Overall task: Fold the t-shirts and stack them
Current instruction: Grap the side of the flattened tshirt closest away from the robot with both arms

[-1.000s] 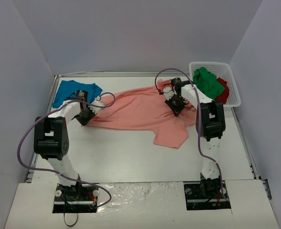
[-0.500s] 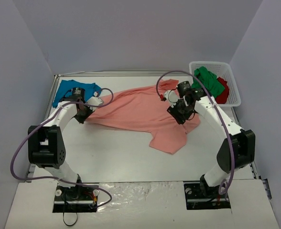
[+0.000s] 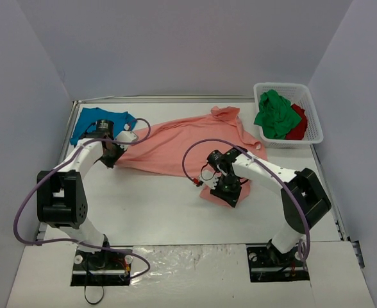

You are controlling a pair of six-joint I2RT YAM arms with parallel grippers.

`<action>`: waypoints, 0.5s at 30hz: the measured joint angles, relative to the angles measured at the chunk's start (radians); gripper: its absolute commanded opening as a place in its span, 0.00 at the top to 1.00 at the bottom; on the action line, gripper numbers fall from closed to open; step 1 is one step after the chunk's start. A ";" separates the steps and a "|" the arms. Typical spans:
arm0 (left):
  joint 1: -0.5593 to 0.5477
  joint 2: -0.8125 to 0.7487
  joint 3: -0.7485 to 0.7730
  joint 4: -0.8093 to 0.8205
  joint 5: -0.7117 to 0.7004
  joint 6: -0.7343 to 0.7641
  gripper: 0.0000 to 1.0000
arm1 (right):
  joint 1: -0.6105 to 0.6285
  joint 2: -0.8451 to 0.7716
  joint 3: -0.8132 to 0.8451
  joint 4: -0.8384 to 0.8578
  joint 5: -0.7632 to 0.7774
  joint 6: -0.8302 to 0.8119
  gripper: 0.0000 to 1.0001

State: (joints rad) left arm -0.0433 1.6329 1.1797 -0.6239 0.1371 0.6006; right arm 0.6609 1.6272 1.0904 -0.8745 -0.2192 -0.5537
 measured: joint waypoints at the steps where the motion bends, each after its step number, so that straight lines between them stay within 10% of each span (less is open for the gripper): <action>1: 0.000 0.000 0.000 0.000 0.000 -0.002 0.98 | 0.000 0.008 -0.004 0.002 0.000 0.001 0.88; 5: 0.000 0.000 0.000 0.001 0.000 -0.007 0.98 | 0.000 0.050 -0.034 0.019 0.005 0.006 0.62; 15: 0.000 0.000 -0.001 0.002 0.004 -0.009 0.98 | 0.001 0.133 -0.049 0.090 0.033 0.010 0.54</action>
State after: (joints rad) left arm -0.0433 1.6329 1.1790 -0.6220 0.1413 0.5915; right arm 0.6621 1.7603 1.0416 -0.7845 -0.1864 -0.5434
